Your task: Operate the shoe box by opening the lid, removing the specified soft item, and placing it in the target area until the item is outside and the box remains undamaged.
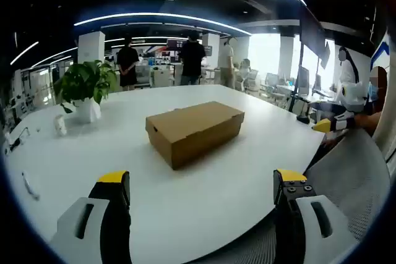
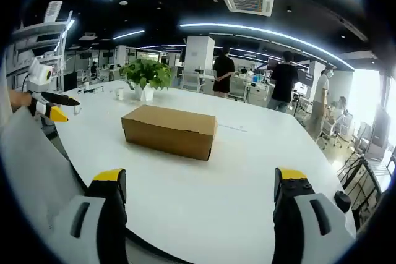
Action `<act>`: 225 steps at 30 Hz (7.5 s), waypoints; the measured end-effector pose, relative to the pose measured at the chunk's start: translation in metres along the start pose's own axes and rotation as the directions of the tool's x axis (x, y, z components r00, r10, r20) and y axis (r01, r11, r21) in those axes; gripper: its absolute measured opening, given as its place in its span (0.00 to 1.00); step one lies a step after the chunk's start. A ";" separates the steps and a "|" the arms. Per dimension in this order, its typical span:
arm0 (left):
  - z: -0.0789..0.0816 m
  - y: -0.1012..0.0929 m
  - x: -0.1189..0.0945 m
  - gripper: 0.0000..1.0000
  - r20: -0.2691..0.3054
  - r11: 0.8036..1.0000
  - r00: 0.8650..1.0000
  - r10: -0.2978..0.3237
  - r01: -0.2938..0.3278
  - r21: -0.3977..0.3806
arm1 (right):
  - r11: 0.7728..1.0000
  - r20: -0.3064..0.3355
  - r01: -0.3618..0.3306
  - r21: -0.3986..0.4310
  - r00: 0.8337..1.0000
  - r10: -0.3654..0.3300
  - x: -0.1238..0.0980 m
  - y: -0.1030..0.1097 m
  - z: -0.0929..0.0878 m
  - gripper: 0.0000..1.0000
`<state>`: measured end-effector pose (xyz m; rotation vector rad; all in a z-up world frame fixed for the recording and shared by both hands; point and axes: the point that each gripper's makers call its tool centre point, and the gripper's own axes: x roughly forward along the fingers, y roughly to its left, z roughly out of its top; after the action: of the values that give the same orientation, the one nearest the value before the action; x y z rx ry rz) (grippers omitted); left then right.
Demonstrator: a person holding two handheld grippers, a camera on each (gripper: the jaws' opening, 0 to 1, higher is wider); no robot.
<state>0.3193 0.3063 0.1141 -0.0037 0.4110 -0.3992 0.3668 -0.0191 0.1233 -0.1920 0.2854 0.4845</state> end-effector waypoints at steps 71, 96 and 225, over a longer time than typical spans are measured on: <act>0.019 0.017 0.008 1.00 -0.054 1.000 0.998 0.026 -0.026 0.005 | 0.997 -0.041 -0.078 -0.006 0.996 0.078 0.019 -0.003 0.023 0.92; 0.028 0.039 0.096 1.00 -0.084 1.000 0.996 -0.015 0.015 -0.003 | 0.968 -0.101 -0.222 -0.113 0.972 0.211 0.108 -0.025 0.026 0.87; -0.014 0.071 0.144 0.80 -0.236 0.982 0.964 -0.119 0.149 0.112 | 0.951 -0.241 -0.308 -0.001 0.923 0.299 0.179 0.077 -0.027 0.45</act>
<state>0.4613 0.3185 0.0398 0.1420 0.6140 -0.5626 0.4753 0.1180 0.0332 -0.2458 0.5467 0.7780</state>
